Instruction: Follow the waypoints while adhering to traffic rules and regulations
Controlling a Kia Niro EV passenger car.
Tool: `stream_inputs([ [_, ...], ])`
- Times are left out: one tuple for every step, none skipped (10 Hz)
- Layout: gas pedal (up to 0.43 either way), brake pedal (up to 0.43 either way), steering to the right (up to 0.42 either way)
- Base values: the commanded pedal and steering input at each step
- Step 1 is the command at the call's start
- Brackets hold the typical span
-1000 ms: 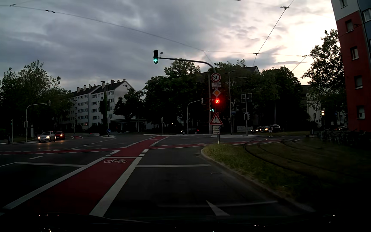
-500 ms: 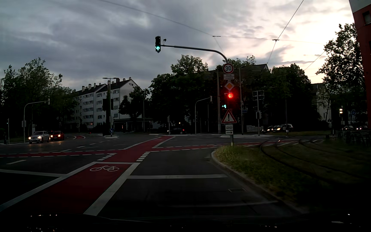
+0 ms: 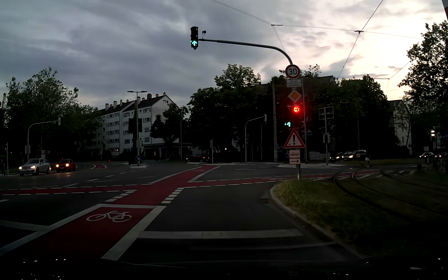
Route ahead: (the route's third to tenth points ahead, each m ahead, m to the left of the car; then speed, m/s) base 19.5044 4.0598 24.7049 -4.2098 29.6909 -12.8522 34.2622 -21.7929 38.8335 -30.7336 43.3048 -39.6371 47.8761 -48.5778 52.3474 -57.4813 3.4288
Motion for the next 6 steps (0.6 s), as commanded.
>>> stream_inputs([
  [0.000, 0.250, -0.062],
  [0.000, 0.250, -0.062],
  [0.000, 0.250, -0.062],
  [0.000, 0.250, -0.062],
  [0.000, 0.250, -0.062],
  [0.000, 0.250, -0.062],
])
